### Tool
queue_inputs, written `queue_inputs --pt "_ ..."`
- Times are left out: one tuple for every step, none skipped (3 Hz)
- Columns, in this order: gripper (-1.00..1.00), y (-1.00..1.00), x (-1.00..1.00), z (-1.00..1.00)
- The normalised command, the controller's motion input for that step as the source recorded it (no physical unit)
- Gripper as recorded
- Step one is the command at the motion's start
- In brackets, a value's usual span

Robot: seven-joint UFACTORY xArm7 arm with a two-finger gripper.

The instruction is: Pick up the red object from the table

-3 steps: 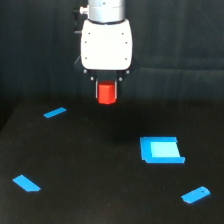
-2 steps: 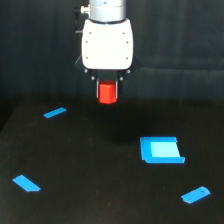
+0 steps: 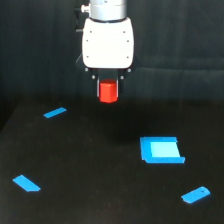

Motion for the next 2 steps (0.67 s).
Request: queue_inputs --pt "-0.93 -0.01 0.09 0.12" --pt "-0.97 0.02 0.04 0.08"
